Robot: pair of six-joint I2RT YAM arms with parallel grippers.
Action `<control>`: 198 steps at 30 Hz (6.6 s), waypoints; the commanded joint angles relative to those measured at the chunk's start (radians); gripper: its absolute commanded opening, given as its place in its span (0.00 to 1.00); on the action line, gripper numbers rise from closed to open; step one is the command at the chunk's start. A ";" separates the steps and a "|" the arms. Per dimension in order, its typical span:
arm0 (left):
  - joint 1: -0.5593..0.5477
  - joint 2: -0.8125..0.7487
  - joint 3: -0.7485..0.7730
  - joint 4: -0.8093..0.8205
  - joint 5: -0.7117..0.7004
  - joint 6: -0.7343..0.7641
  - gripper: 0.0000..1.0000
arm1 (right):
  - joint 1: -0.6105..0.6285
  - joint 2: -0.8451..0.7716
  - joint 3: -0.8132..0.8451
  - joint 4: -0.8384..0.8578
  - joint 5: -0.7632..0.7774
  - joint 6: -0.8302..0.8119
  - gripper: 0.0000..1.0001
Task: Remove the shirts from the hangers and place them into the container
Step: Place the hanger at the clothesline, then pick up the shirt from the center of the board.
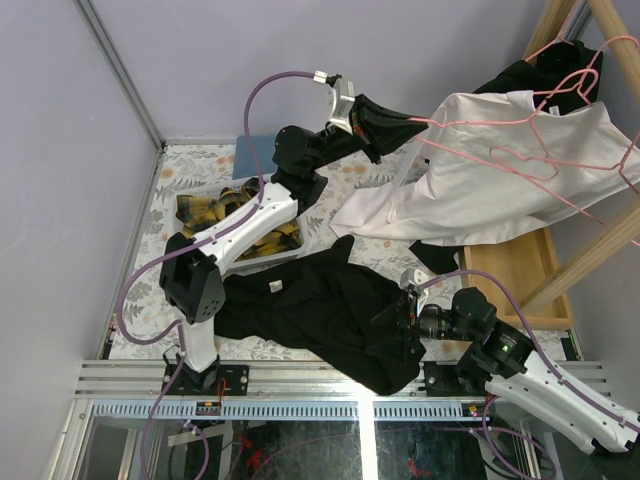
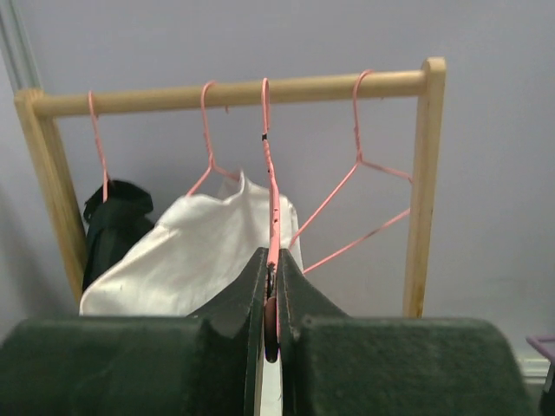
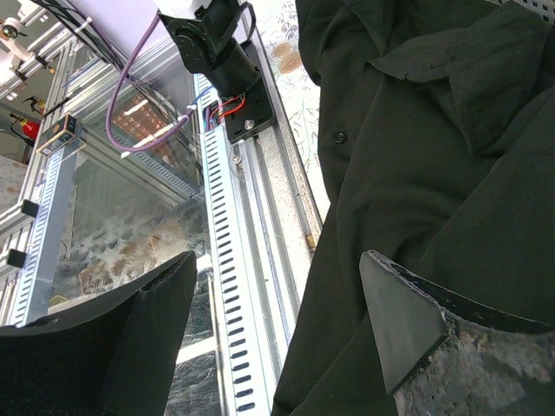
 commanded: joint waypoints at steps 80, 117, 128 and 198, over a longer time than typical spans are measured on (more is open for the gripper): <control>-0.103 0.514 0.642 0.117 -0.051 -0.266 0.03 | -0.001 -0.061 0.211 -0.073 0.139 0.039 0.79; -0.062 -1.059 -0.875 -1.104 -0.989 0.072 1.00 | 0.024 0.657 0.439 -0.098 0.356 -0.069 0.89; 0.197 -1.128 -0.834 -1.477 -0.979 -0.005 1.00 | 0.075 1.136 0.753 -0.085 0.469 -0.131 0.99; 0.557 -1.348 -0.956 -1.517 -0.966 -0.099 1.00 | 0.263 1.072 0.585 -0.294 0.647 -0.035 0.99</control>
